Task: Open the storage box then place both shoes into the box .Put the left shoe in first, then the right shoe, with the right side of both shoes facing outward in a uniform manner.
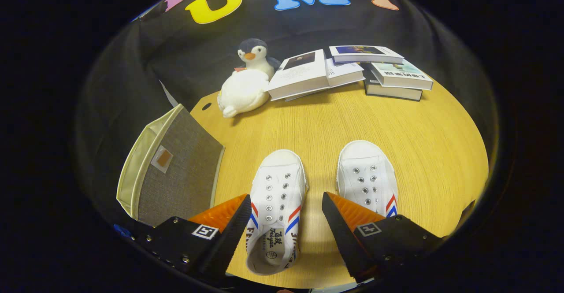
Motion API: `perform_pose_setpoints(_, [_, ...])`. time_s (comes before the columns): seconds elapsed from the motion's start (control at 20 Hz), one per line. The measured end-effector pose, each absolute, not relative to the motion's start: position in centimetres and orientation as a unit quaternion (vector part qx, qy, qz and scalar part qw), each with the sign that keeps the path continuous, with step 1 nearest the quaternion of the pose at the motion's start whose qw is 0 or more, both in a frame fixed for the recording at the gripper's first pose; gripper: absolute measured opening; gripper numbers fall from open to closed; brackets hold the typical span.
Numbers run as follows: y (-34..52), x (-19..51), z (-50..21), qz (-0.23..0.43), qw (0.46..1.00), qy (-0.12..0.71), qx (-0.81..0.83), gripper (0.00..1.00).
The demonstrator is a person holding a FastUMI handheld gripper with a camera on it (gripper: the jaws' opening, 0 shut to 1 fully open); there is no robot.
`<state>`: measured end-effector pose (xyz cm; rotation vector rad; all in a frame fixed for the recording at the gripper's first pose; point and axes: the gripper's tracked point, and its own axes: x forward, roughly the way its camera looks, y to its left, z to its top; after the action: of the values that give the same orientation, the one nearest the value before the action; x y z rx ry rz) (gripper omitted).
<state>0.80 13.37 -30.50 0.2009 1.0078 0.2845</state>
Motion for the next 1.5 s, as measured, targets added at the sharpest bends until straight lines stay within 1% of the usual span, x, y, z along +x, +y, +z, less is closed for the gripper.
perform_pose_setpoints(0.25, [12.5,0.1,-32.7,0.121,0.849,0.509,0.066,0.98])
perform_pose_setpoints(0.45, [12.7,-0.2,-33.4,0.128,0.843,0.52,0.044,0.98])
perform_pose_setpoints(0.6, [12.9,-0.1,-33.8,0.129,0.839,0.527,0.047,0.95])
perform_pose_setpoints(0.65, [12.9,-0.3,-34.0,0.128,0.835,0.533,0.051,0.88])
perform_pose_setpoints(0.8, [13.1,-0.2,-34.2,0.13,0.829,0.54,0.059,0.88])
perform_pose_setpoints(0.85, [14.0,-0.4,-34.3,0.143,0.826,0.541,0.074,0.88])
perform_pose_setpoints(0.9, [14.1,-0.5,-34.4,0.141,0.824,0.544,0.076,0.8])
perform_pose_setpoints(0.95, [14.1,-0.4,-34.3,0.142,0.823,0.545,0.077,0.61])
perform_pose_setpoints(1.15, [14.0,-0.5,-34.5,0.141,0.813,0.557,0.093,0.61])
perform_pose_setpoints(1.2, [14.5,-0.8,-34.3,0.15,0.808,0.559,0.109,0.61])
perform_pose_setpoints(1.25, [14.8,-0.3,-34.7,0.136,0.81,0.557,0.122,0.51])
perform_pose_setpoints(1.3, [14.4,-0.7,-34.0,0.138,0.808,0.56,0.122,0.4])
perform_pose_setpoints(1.5, [14.5,-0.6,-34.2,0.14,0.806,0.564,0.117,0.4])
